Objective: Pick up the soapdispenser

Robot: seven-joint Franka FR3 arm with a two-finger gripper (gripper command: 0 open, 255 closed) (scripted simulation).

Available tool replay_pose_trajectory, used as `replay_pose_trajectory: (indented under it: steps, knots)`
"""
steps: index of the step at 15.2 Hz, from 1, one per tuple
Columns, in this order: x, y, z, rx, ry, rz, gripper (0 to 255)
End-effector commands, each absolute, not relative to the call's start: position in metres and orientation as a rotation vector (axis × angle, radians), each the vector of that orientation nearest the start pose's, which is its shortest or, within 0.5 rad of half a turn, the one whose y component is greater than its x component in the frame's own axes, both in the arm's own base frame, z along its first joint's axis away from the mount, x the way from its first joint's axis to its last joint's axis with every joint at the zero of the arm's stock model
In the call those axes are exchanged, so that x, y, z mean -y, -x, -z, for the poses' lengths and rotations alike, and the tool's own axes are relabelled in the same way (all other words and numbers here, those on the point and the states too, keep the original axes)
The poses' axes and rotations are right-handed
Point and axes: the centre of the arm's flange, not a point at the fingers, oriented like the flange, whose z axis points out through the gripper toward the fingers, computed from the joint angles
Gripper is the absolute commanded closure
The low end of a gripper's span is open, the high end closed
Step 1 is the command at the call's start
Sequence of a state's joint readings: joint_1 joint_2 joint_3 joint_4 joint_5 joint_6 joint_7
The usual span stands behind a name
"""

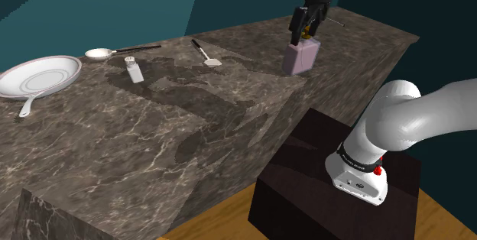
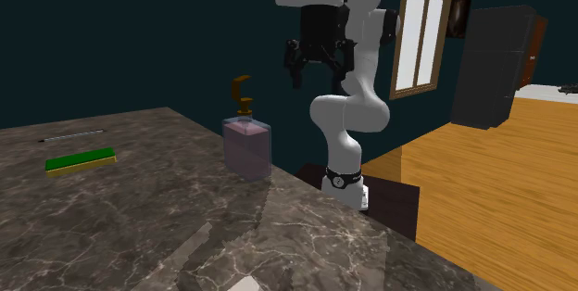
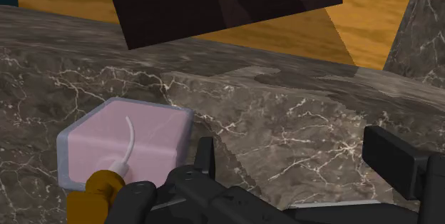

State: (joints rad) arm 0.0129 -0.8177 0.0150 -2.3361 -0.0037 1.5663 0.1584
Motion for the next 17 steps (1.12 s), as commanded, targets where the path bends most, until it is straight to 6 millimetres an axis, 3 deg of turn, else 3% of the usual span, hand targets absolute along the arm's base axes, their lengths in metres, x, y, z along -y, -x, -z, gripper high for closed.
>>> replay_pose_trajectory:
  steps: [1, 12, 13, 17]
  knots:
    - [-0.009, -0.298, -0.609, -0.213, 3.144, 0.077, 0]
    - [0.160, -0.286, -0.606, -0.404, 2.889, 0.392, 0]
    - [0.168, -0.285, -0.604, -0.413, 2.876, 0.406, 0]
    - [0.168, -0.285, -0.583, -0.413, 2.876, 0.406, 0]
